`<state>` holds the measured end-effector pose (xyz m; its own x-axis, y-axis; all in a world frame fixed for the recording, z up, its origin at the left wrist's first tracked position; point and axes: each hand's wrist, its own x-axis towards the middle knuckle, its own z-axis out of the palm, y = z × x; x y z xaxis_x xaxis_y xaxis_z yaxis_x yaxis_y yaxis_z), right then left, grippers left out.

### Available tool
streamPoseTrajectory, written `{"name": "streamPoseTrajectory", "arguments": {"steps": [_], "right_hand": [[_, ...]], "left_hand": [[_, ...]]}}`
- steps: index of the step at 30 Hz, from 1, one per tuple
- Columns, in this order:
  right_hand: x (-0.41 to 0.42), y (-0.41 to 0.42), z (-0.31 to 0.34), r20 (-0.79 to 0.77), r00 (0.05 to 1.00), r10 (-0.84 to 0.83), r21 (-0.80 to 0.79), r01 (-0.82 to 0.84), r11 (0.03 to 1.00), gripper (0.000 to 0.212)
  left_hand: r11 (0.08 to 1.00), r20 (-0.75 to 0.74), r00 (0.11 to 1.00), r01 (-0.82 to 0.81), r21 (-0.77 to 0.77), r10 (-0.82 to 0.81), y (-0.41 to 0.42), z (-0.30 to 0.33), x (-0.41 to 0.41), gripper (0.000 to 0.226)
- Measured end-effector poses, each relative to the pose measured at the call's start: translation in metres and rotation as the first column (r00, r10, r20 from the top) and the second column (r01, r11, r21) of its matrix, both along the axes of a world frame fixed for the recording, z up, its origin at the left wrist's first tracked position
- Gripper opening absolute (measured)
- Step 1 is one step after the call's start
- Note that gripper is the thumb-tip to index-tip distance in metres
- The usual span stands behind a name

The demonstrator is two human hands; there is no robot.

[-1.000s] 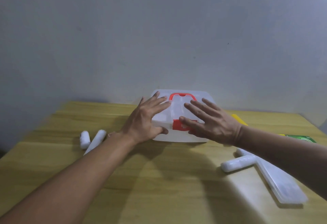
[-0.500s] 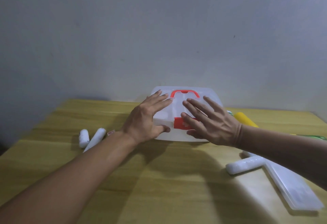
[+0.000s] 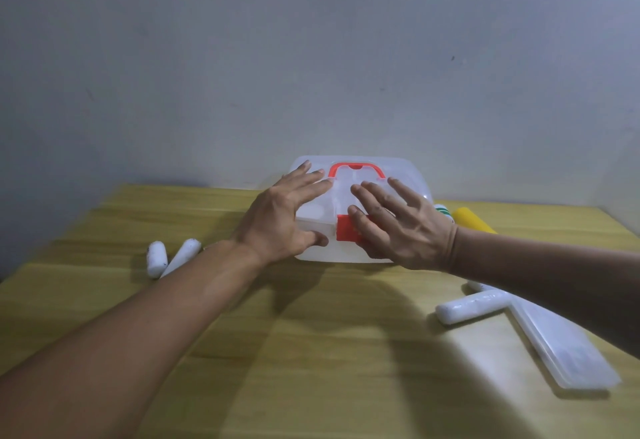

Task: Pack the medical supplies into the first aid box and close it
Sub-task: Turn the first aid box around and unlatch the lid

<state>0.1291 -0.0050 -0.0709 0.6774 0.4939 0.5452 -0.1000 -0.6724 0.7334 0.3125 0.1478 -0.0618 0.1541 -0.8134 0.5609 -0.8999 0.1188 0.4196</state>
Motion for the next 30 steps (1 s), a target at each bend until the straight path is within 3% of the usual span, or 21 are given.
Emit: {"name": "streamPoseTrajectory", "arguments": {"steps": [12,21,26,30], "right_hand": [[-0.004,0.002,-0.001,0.008,0.999,-0.047,0.027,0.046,0.999,0.044],[0.001,-0.009,0.010,-0.131,0.991,-0.030,-0.042,0.025,0.999,0.039],[0.001,-0.004,0.012,-0.118,0.990,-0.070,-0.047,0.065,0.997,0.040],[-0.008,-0.007,0.008,-0.101,0.994,-0.042,0.061,0.048,0.997,0.046]], "left_hand": [[1.000,-0.018,1.000,0.000,-0.005,0.000,0.000,0.000,-0.001,0.090],[0.999,-0.004,1.000,-0.002,-0.047,0.001,-0.007,-0.005,0.002,0.089],[1.000,-0.007,1.000,0.002,-0.030,-0.003,-0.007,-0.003,0.002,0.090],[0.999,-0.014,1.000,0.014,-0.037,-0.014,-0.006,-0.002,0.005,0.091]]}}
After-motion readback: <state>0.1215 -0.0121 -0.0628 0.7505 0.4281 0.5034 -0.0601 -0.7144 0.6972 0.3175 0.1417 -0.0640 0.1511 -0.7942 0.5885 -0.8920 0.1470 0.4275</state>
